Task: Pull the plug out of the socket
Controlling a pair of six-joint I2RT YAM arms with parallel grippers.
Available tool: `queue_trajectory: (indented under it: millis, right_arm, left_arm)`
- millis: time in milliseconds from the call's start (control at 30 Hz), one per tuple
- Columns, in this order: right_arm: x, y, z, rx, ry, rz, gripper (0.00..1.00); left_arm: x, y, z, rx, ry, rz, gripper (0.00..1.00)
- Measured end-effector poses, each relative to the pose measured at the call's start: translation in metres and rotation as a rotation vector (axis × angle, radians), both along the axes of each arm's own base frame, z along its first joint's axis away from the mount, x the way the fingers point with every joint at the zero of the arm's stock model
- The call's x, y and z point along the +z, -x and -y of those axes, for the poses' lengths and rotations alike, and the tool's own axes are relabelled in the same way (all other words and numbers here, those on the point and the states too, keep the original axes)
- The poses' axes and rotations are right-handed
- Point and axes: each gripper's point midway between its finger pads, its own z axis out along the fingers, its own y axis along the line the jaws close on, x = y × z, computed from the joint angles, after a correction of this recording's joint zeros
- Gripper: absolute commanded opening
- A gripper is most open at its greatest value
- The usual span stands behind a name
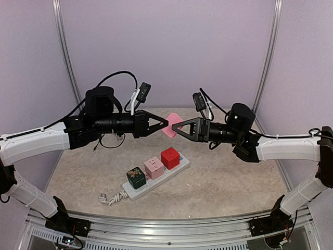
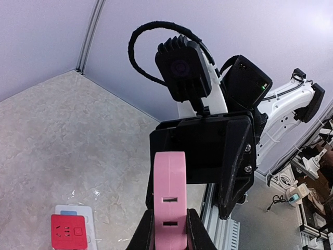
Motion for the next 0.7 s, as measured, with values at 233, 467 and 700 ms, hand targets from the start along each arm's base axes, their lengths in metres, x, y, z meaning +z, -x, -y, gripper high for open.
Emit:
queue_trajectory:
  millis: [233,467,700]
  right_arm:
    - [0.011,0.01,0.001,0.047,-0.036,0.046,0.46]
    - [0.016,0.017,0.003,0.083,-0.052,0.069,0.44]
    - [0.019,0.018,0.003,0.09,-0.061,0.068,0.42]
  left_arm:
    - [0.01,0.007,-0.003,-0.07,0.059,-0.036,0.0]
    - [0.014,0.012,-0.003,-0.112,0.078,-0.05,0.0]
    - [0.016,0.012,0.0,-0.124,0.074,-0.057,0.0]
